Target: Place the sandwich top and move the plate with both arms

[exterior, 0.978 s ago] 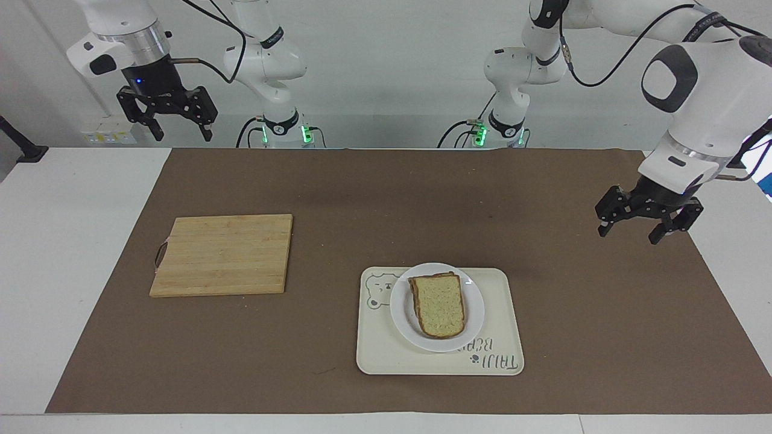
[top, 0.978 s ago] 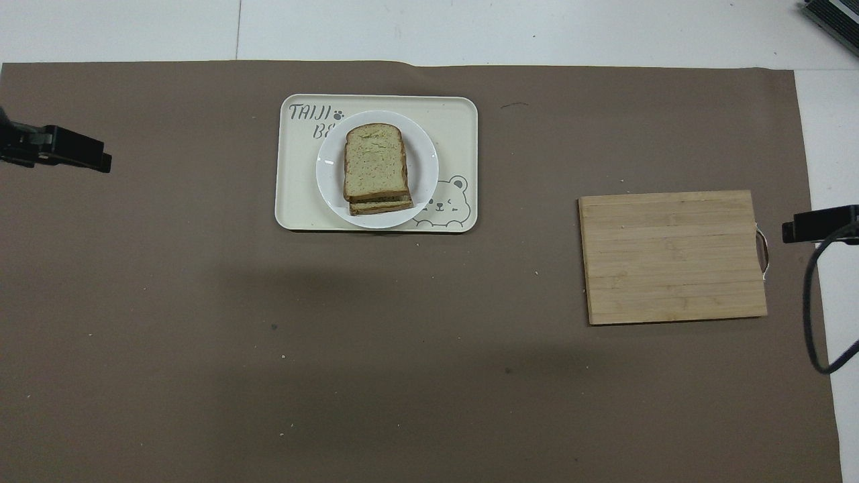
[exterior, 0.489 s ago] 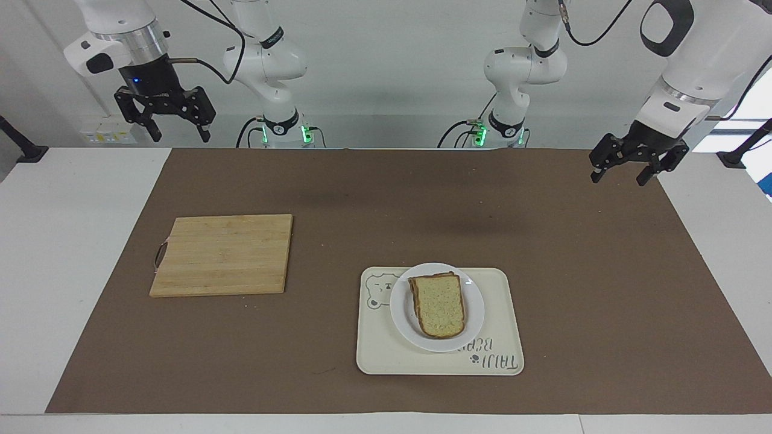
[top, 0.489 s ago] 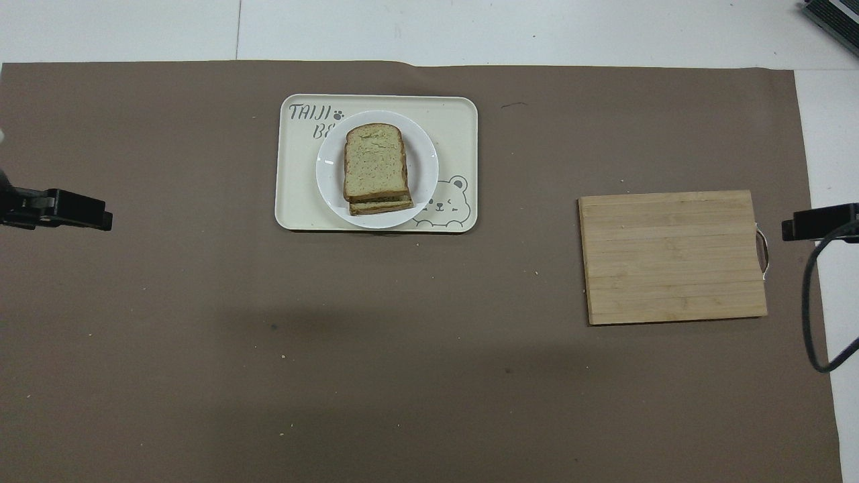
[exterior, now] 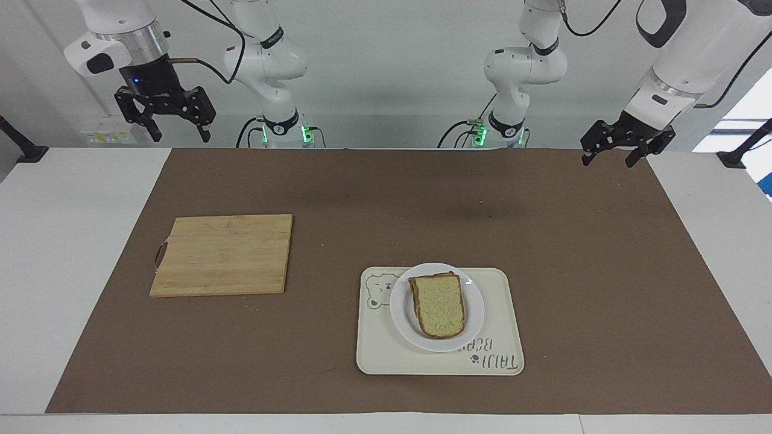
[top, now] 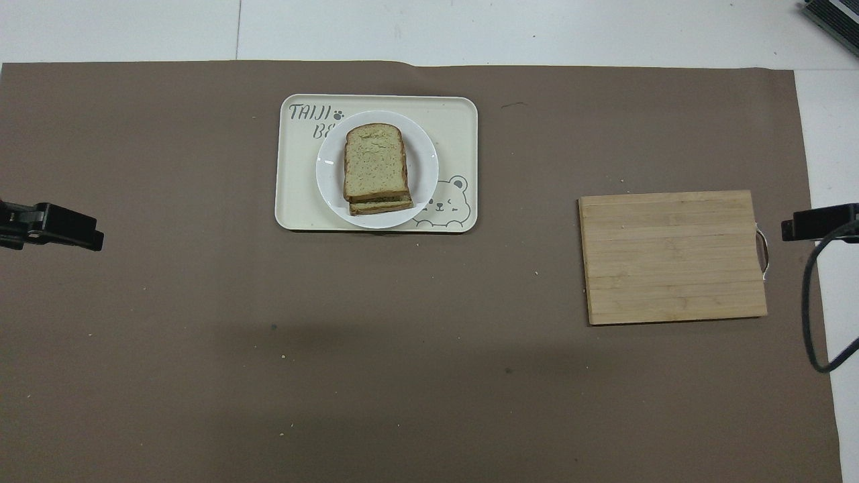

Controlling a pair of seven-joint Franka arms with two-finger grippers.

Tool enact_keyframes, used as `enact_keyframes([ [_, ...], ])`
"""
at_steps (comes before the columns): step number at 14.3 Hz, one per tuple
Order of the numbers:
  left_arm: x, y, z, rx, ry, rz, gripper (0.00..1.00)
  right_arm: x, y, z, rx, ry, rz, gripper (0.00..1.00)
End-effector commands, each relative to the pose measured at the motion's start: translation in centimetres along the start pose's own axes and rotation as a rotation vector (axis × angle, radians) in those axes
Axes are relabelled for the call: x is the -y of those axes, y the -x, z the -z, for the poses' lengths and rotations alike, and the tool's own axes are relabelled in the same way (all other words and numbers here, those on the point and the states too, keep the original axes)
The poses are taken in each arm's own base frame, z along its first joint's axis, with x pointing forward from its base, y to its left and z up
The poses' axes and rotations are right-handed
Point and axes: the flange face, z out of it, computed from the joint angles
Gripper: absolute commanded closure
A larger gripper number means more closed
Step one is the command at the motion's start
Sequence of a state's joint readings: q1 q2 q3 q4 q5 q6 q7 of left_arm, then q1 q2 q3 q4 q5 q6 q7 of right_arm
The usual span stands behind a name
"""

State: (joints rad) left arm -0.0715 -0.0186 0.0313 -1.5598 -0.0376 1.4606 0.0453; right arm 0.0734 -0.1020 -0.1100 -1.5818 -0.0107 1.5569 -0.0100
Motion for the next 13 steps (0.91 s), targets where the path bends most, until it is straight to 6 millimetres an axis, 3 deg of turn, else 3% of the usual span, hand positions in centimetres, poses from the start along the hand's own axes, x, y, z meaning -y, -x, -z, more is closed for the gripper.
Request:
enact_keyframes([
  [1, -0.33, -0.35, 1.32, 0.013, -0.028, 0.008, 0.00, -0.09, -0.13, -0.10, -0.010, -0.001, 0.030, 0.00],
  [13, -0.58, -0.26, 0.97, -0.007, -0.026, 0.000, 0.00, -0.17, -0.08, -0.16, -0.009, -0.002, 0.028, 0.00],
])
